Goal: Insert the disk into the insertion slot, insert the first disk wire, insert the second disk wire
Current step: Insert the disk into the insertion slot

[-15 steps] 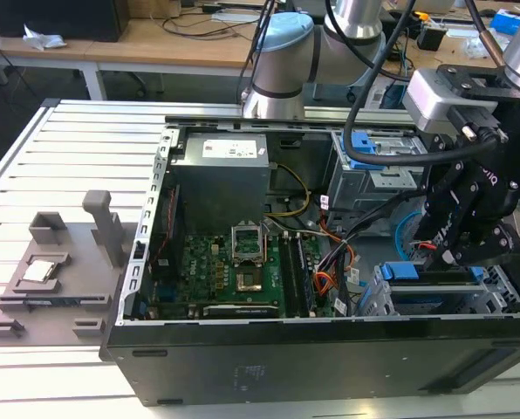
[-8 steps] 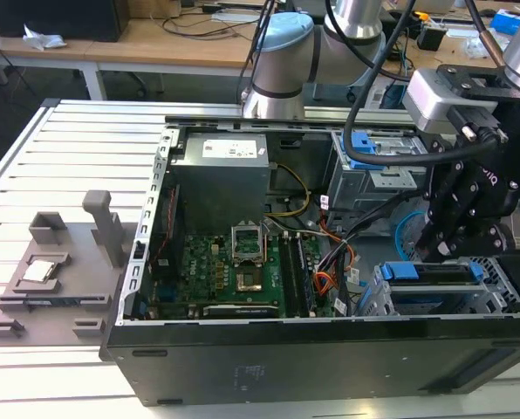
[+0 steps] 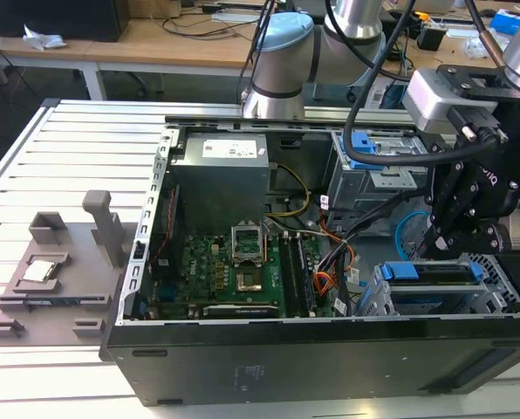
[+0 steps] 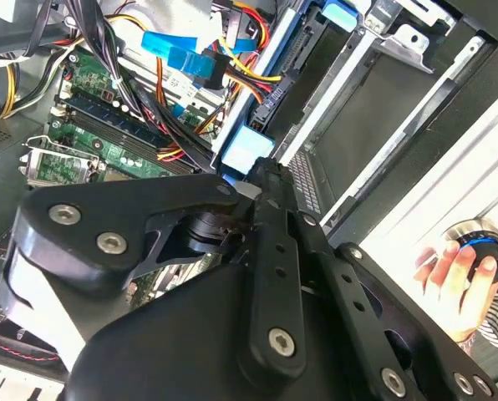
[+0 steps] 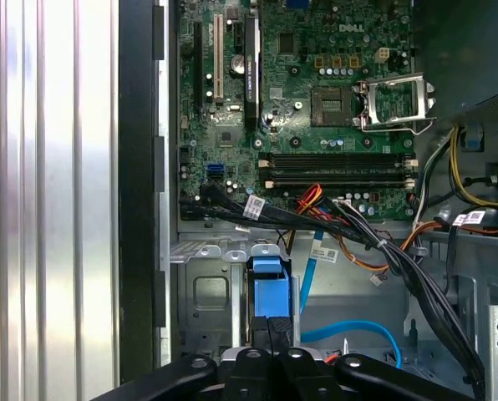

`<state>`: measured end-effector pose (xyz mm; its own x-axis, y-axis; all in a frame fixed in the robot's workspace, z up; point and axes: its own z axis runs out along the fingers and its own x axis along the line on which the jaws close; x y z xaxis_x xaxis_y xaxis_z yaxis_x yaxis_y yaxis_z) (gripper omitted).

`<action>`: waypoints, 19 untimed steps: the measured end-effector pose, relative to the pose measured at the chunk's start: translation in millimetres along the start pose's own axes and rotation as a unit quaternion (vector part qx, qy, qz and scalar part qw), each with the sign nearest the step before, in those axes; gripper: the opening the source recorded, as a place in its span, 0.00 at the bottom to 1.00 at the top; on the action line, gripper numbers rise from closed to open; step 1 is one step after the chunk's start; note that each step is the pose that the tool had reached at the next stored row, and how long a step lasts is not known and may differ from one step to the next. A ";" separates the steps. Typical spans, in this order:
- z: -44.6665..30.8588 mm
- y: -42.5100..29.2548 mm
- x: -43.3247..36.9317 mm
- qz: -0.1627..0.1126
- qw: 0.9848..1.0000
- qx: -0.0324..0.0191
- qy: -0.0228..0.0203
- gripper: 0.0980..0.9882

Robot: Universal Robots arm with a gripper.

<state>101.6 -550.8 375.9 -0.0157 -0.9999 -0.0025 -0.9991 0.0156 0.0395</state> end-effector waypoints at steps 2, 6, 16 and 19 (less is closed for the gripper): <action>0.0 0.0 0.0 0.000 1.000 0.000 0.000 0.01; -0.1 -5.1 -0.5 0.000 1.000 0.000 0.000 0.01; 1.6 -22.0 -3.0 0.000 1.000 -0.002 0.000 0.01; 4.6 -22.5 -3.0 0.000 1.000 -0.002 0.000 0.01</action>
<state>124.0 -548.2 370.4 -0.0157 -0.9999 -0.0025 -0.9990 0.0156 0.0426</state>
